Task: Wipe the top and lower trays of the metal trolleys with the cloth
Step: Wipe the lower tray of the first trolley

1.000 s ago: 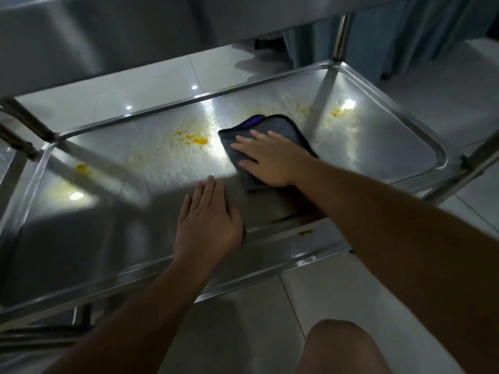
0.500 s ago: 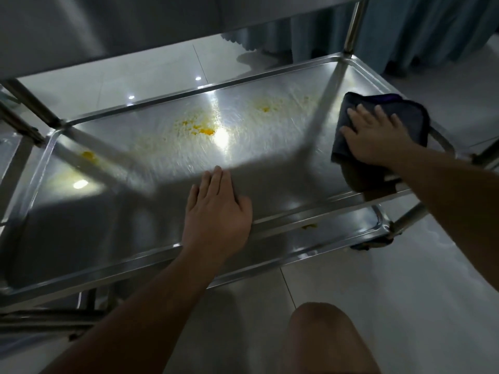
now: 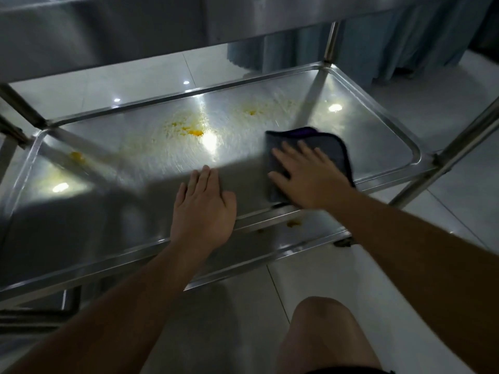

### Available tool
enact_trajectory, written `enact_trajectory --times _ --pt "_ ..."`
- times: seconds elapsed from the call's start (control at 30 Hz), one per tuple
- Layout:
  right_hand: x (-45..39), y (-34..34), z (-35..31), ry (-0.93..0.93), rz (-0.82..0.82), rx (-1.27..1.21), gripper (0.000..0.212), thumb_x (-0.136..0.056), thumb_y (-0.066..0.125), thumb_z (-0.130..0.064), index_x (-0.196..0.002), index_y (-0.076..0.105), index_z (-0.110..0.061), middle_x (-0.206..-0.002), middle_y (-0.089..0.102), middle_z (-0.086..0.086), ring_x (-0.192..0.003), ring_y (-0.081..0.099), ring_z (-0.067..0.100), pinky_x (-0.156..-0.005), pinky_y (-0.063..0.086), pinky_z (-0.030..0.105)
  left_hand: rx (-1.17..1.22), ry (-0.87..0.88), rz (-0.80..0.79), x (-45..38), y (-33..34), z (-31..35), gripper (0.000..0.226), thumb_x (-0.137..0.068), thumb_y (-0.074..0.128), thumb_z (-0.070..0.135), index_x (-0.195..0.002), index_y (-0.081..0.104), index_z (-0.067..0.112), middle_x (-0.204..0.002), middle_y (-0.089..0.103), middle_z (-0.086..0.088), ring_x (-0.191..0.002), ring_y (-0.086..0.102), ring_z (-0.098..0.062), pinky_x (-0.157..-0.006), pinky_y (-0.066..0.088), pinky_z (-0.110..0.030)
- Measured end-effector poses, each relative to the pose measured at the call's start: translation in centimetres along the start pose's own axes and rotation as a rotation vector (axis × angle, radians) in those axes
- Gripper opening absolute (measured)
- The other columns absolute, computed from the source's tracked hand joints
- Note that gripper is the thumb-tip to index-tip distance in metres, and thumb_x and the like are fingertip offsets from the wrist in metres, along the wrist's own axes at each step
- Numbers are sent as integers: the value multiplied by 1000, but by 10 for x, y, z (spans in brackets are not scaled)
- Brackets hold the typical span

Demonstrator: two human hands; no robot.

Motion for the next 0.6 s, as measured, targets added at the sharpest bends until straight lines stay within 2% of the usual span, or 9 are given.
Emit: enact_trajectory --times 0.07,0.17,0.2,0.27,0.4,0.6 --pt "2 -12 53 134 9 -1 71 -102 22 -68 -165 10 -37 -173 2 -10 -160 1 21 -127 3 48 -5 1 -1 1 -1 0 83 -94 3 54 -169 15 18 -177 9 0 -163 2 -17 -131 0 -39" --pt "12 -27 129 273 -80 101 78 -94 5 -70 -165 6 -37 -174 -6 -8 -160 -1 26 -127 5 52 -3 -7 -5 1 -2 2 80 -97 6 51 -169 14 18 -177 9 0 -163 2 -17 -131 1 -39" --pt "14 -30 146 302 -95 127 81 -92 3 -70 -165 6 -36 -174 -7 -7 -160 -2 28 -127 5 53 -3 -8 -9 1 -3 3 78 -98 8 51 -169 14 18 -177 8 0 -163 2 -18 -132 1 -40" --pt "13 -32 160 367 -80 94 74 -99 6 -68 -165 3 -35 -174 -7 -6 -160 -2 27 -127 3 53 -9 -9 -14 2 -3 4 75 -101 11 48 -169 14 16 -177 8 -2 -163 2 -18 -132 2 -41" --pt "11 -25 134 424 -43 -12 73 -101 10 -66 -165 1 -30 -174 -3 -2 -159 -2 31 -127 2 56 -7 -18 -6 3 -3 6 71 -105 18 45 -169 15 14 -177 8 -3 -163 2 -19 -132 2 -42" --pt "13 2 8 181 -10 -16 89 -91 9 -78 -165 6 -29 -174 1 -4 -159 -1 30 -126 1 52 -5 -12 -8 3 -2 5 72 -104 17 46 -169 15 14 -177 9 -3 -163 2 -20 -132 2 -43"
Point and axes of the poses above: each hand's wrist, its own x-axis away from the middle knuckle, its own y-axis out of the palm, z = x × y, the point moved 2 cm from there along -x, towards the middle knuckle
